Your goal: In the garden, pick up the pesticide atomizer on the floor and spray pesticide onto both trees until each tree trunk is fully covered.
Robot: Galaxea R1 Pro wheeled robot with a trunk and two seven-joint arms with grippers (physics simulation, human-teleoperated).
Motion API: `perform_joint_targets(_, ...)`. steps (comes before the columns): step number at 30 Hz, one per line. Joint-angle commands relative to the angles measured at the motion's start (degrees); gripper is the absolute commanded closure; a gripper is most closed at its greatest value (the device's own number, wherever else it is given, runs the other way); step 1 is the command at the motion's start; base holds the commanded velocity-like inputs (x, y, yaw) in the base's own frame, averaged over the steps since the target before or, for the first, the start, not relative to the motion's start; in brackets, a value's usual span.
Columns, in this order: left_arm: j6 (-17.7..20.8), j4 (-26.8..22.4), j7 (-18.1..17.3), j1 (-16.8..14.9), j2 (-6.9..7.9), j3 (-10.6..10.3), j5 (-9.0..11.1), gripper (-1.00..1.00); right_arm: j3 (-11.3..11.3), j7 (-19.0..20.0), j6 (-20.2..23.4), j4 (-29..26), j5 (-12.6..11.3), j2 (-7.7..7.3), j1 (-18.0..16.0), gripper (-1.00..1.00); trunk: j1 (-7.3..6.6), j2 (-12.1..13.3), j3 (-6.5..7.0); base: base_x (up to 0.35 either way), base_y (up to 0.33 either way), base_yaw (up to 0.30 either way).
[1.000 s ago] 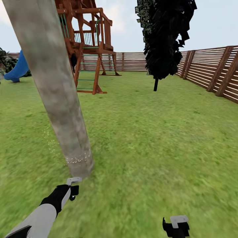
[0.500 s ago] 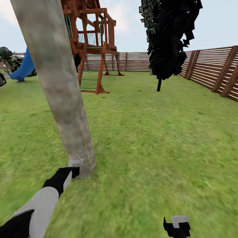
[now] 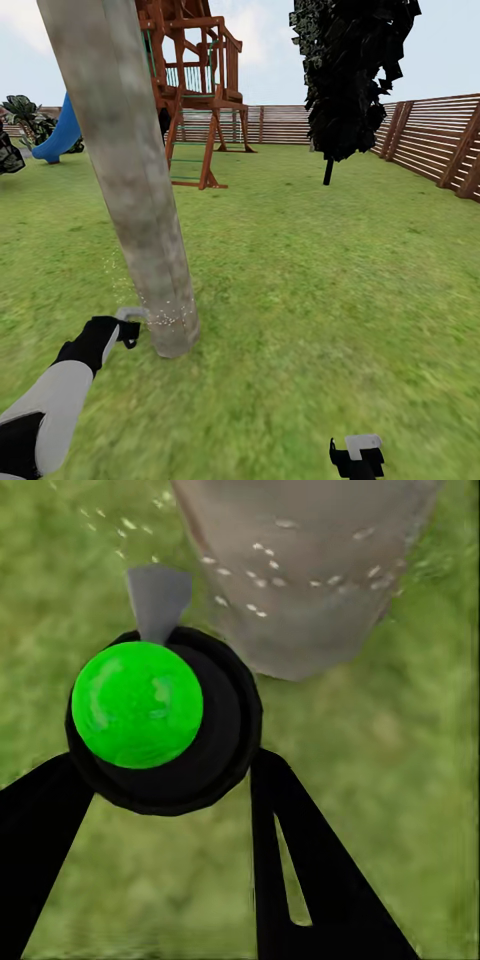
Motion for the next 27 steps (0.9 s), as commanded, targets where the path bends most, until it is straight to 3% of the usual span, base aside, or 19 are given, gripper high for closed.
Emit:
perform_joint_targets(1,0.9,-0.2,-1.4,0.0,-0.82,0.2,-2.7,1.00,-0.4,-0.2,-0.2,0.1,0.6,0.00,0.0,-1.00,-0.01,0.0,-0.05,0.000,0.000,0.000)
perform_joint_targets(2,1.2,-0.2,-2.1,0.0,-1.94,-0.6,-3.9,1.00,-0.4,-0.2,-0.2,0.1,0.6,0.00,0.0,-1.00,-0.01,0.0,-0.05,0.000,0.000,0.000)
perform_joint_targets(3,2.1,-0.3,-3.2,-0.1,-3.60,-3.6,-4.9,1.00,-0.4,-0.2,-0.2,0.1,0.6,0.00,0.0,-1.00,-0.01,0.0,-0.05,0.000,0.000,0.000)
perform_joint_targets(5,5.3,-2.1,-3.8,-0.8,-4.35,-5.9,-5.1,1.00,-0.4,-0.2,-0.2,0.1,0.6,0.00,0.0,-1.00,-0.01,0.0,-0.05,0.000,0.000,0.000)
perform_joint_targets(7,7.4,-3.6,-5.2,-1.2,-3.92,-6.4,-5.1,1.00,-0.4,-0.2,-0.2,0.1,0.6,0.00,0.0,-1.00,-0.01,0.0,-0.05,0.000,0.000,0.000)
perform_joint_targets(9,8.2,-6.1,-10.7,-1.3,-0.70,-6.5,-5.4,1.00,-0.4,-0.2,-0.2,0.1,0.6,0.00,-0.1,-1.00,-0.01,0.0,-0.05,0.000,0.000,0.000)
perform_joint_targets(11,8.6,-6.5,-11.8,-1.3,0.16,-6.5,-5.3,1.00,-0.4,-0.2,-0.2,0.1,0.6,0.00,0.0,-1.00,-0.01,0.0,-0.05,0.000,0.000,0.000)
perform_joint_targets(12,8.7,-6.6,-12.0,-1.3,-0.08,-6.5,-5.3,1.00,-0.4,-0.2,-0.2,0.1,0.6,0.00,0.0,-1.00,-0.01,0.0,-0.05,0.000,0.000,0.000)
perform_joint_targets(14,9.1,-8.9,-12.2,-1.4,-3.62,-6.7,-5.5,1.00,-0.4,-0.2,-0.2,0.1,0.6,0.00,0.0,-1.00,-0.01,0.0,-0.05,0.000,0.000,0.000)
perform_joint_targets(15,9.9,-9.9,-12.2,-1.4,-4.57,-6.7,-5.6,1.00,-0.4,-0.2,-0.2,0.1,0.6,0.00,0.0,-1.00,-0.01,0.0,-0.05,0.000,0.000,0.000)
perform_joint_targets(17,13.4,-12.5,-12.3,-1.6,-4.85,-6.7,-5.5,1.00,-0.4,-0.2,-0.2,0.1,0.6,0.00,-0.1,-1.00,-0.01,0.0,-0.05,0.000,0.000,0.000)
perform_joint_targets(21,15.4,-14.0,-12.4,-2.8,-2.34,-6.6,-5.3,1.00,-0.4,-0.2,-0.2,0.0,0.6,-0.02,-0.1,-1.00,-0.01,0.0,-0.05,0.000,0.000,0.000)
perform_joint_targets(22,15.5,-14.1,-12.4,-2.8,-2.58,-6.6,-5.4,1.00,-0.4,-0.2,-0.2,0.0,0.6,-0.02,-0.1,-1.00,-0.01,0.0,-0.05,0.000,0.000,0.000)
perform_joint_targets(25,17.8,-14.2,-12.4,-4.3,-6.69,-8.9,-5.4,1.00,-0.4,-0.2,-0.2,0.0,0.6,-0.08,-0.1,-1.00,-0.01,0.0,-0.05,0.000,0.000,0.000)
perform_joint_targets(27,18.7,-14.2,-12.4,-5.6,-6.37,-9.1,-5.3,1.00,-0.4,-0.2,-0.2,0.0,0.6,-0.09,-0.1,-1.00,-0.01,0.0,-0.05,0.000,0.000,0.000)
